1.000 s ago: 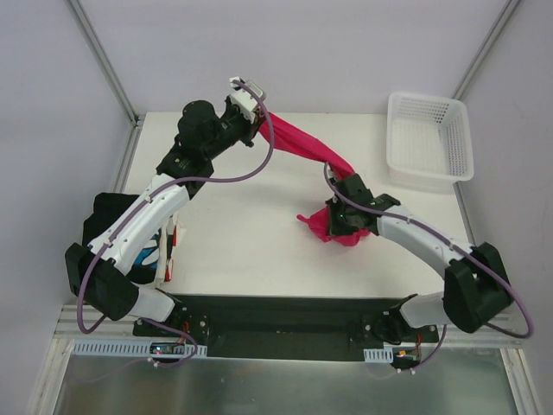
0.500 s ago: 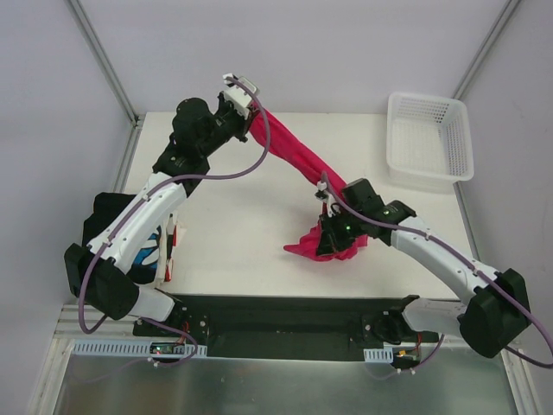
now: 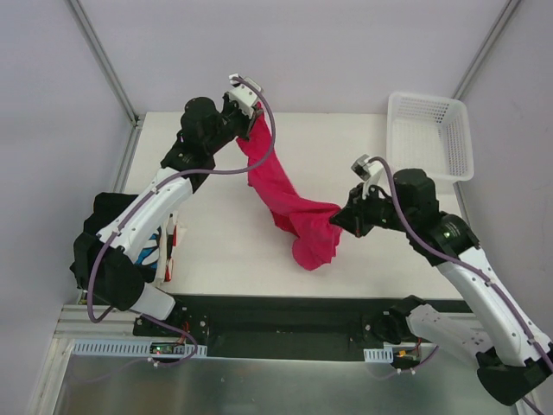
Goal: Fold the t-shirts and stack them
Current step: Flatten out the tshirt
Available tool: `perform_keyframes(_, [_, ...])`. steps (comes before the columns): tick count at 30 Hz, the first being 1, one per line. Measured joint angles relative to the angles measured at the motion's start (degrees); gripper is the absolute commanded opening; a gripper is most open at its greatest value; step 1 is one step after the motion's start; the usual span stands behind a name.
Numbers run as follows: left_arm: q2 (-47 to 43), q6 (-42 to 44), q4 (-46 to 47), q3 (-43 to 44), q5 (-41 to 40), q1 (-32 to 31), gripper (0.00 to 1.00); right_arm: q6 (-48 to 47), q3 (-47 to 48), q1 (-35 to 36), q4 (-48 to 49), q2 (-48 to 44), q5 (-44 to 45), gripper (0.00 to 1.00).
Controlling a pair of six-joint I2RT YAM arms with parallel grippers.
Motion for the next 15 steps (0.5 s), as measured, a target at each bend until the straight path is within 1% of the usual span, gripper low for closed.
perform_keyframes(3, [0.8, 0.0, 0.0, 0.0, -0.3, 0.0, 0.0, 0.6, 0.7, -0.9, 2.1, -2.9, 4.9, 0.01])
perform_keyframes(4, [0.8, 0.0, 0.0, -0.1, -0.5, 0.0, 0.0, 0.8, 0.7, -1.1, 2.6, -3.6, 7.7, 0.04])
perform_keyframes(7, [0.7, 0.0, 0.8, -0.9, -1.7, 0.0, 0.0, 1.3, 0.7, -2.2, 3.0, -4.1, 14.5, 0.08])
perform_keyframes(9, [0.2, -0.1, 1.5, -2.5, -3.0, 0.0, 0.0, 1.5, 0.8, -2.8, 3.0, -3.3, 18.0, 0.1])
perform_keyframes(11, [-0.4, -0.1, 1.9, -4.0, -3.7, 0.0, 0.0, 1.8, 0.8, -3.4, 3.0, -1.5, 20.8, 0.16])
perform_keyframes(12, [-0.7, -0.2, 1.9, -4.8, -4.2, 0.0, 0.0, 2.1, 0.9, -3.6, 3.0, -0.5, 21.7, 0.18])
perform_keyframes(15, [-1.6, -0.6, 2.1, -6.4, -4.9, 0.0, 0.0, 3.3, 1.1, -5.1, 3.1, 3.8, 23.3, 0.18])
